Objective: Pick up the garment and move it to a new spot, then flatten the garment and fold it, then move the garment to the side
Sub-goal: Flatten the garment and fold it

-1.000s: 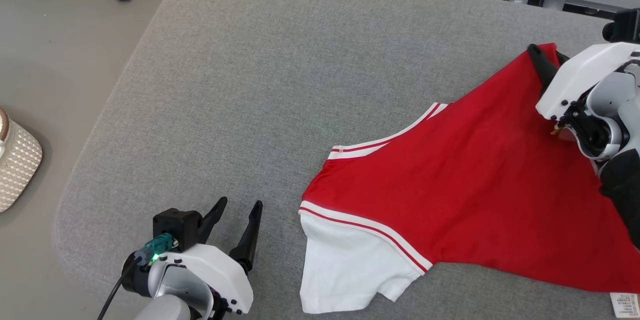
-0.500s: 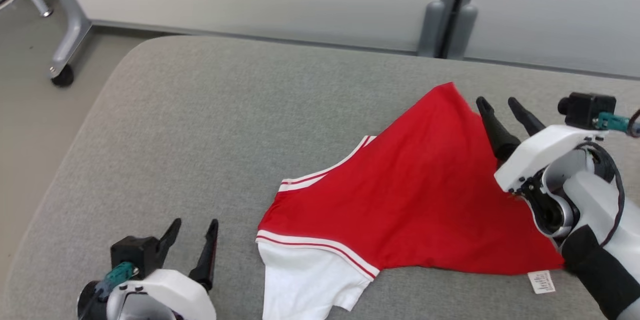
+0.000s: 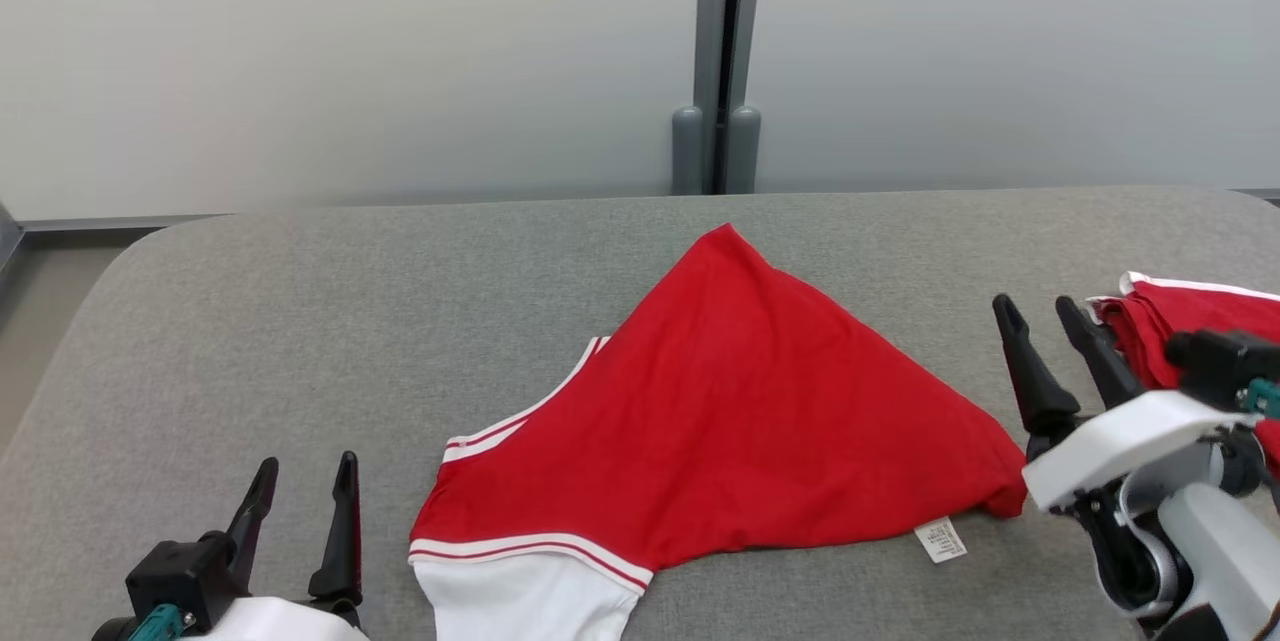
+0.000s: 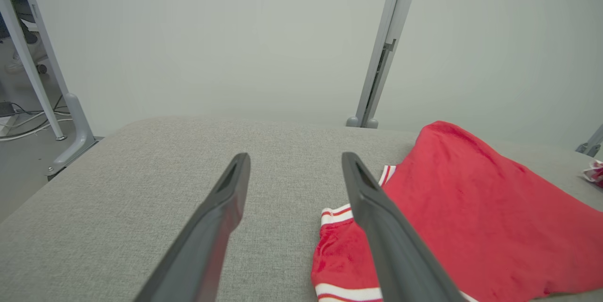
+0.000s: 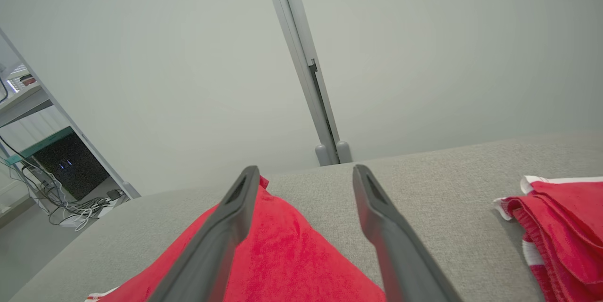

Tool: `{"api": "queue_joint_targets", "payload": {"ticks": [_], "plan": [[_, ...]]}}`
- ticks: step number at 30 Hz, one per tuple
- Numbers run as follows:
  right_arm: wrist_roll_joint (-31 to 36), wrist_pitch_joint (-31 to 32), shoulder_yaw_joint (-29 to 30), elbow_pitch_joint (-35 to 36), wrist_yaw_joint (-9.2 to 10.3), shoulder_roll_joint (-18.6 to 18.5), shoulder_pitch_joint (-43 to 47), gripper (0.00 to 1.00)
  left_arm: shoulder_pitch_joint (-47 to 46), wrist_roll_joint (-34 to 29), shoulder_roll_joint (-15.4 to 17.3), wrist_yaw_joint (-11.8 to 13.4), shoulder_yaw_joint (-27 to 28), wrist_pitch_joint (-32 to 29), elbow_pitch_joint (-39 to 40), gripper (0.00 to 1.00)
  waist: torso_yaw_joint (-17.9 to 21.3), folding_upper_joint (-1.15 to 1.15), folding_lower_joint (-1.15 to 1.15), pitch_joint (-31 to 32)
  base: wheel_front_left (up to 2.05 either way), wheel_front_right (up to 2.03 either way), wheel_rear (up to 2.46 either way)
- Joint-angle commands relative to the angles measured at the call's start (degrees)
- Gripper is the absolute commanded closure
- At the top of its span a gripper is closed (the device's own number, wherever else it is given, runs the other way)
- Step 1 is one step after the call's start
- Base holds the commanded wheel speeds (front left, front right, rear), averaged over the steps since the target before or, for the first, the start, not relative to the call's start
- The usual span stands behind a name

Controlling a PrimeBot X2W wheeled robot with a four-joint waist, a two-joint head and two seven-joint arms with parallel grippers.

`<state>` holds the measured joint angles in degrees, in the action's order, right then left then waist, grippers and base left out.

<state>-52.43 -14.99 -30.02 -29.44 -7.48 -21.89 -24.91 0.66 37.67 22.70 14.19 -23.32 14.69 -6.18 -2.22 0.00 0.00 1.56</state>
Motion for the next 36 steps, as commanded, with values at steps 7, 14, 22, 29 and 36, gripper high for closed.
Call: {"api": "queue_joint_targets", "payload": {"ticks": [7, 14, 22, 29, 36], "plan": [[12.94, -0.23, 12.74, 10.43, -0.04, 5.63, 13.23, 0.00, 2.55, -3.45, -2.69, -1.84, 4.74, 0.50, 2.05, 0.00, 2.59, 0.00, 0.00, 0.85, 0.00, 0.00, 0.00], [20.70, -0.25, 16.79, 13.04, -0.04, 10.13, 21.37, 0.00, 3.91, -7.81, -6.85, -4.62, 9.15, 0.53, 2.12, 0.00, 2.57, 0.00, 0.00, 0.71, 0.00, 0.00, 0.00], [26.80, -0.24, 18.36, 17.19, -0.04, 10.90, 23.53, 0.00, 5.15, -11.72, -9.81, -6.44, 11.86, 0.54, 1.36, 0.00, 2.28, 0.00, 0.00, 0.95, 0.00, 0.00, 0.00], [30.69, -0.24, 20.01, 18.83, -0.04, 11.48, 23.99, 0.00, 5.80, -14.80, -11.59, -7.50, 13.27, 0.53, 1.10, 0.00, 1.80, 0.00, 0.00, 1.30, 0.00, 0.00, 0.00], [32.10, -0.24, 21.14, 18.61, -0.04, 12.26, 23.62, 0.00, 5.83, -16.54, -12.63, -8.37, 14.18, 0.53, 0.98, 0.00, 1.54, 0.00, 0.00, 1.31, 0.00, 0.00, 0.00]]}}
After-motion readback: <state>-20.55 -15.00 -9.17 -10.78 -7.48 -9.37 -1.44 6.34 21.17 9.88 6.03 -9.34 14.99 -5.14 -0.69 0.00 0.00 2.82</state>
